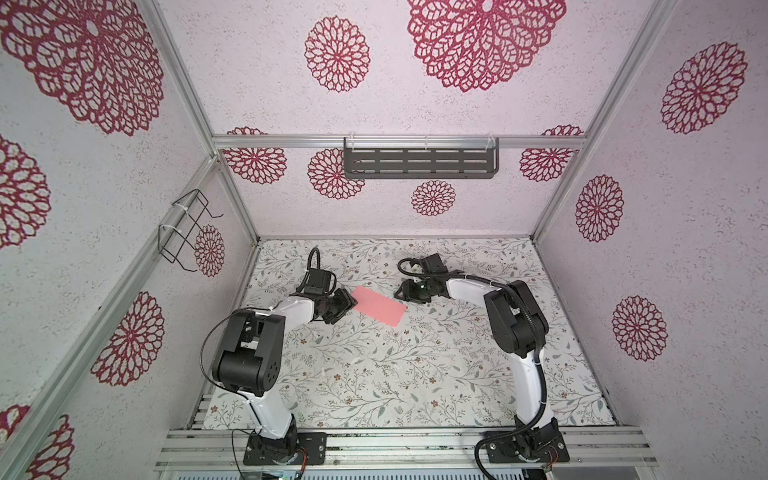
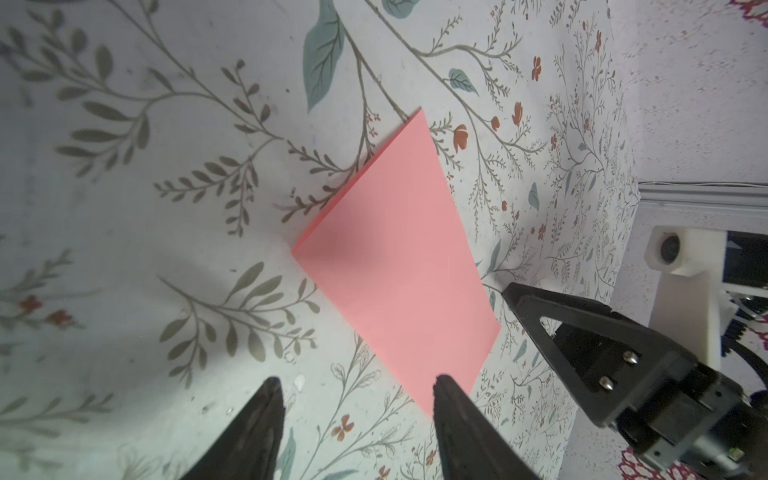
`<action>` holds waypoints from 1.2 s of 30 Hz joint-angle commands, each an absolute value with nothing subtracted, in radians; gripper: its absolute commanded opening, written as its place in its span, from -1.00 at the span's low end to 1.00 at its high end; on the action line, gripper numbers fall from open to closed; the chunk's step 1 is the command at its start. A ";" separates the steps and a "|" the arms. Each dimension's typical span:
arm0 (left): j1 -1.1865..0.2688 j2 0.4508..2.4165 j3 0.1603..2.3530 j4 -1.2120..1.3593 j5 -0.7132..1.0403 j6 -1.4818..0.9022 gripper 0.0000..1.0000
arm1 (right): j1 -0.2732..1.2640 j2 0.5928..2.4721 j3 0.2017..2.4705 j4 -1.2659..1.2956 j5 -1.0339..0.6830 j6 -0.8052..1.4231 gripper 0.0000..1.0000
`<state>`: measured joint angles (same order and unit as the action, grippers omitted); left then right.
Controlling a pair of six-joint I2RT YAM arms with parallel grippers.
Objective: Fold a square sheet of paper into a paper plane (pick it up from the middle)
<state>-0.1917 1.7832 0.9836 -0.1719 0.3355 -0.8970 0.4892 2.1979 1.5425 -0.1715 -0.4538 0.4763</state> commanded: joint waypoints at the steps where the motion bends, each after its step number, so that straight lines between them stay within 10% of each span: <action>1: -0.193 1.822 1.021 -0.184 0.304 -0.925 0.21 | 0.495 2.196 1.564 -0.225 -0.485 0.423 -0.08; 36: -0.326 1.872 1.232 -0.352 0.446 -0.754 0.15 | 0.528 1.663 0.752 0.390 -0.485 0.887 0.03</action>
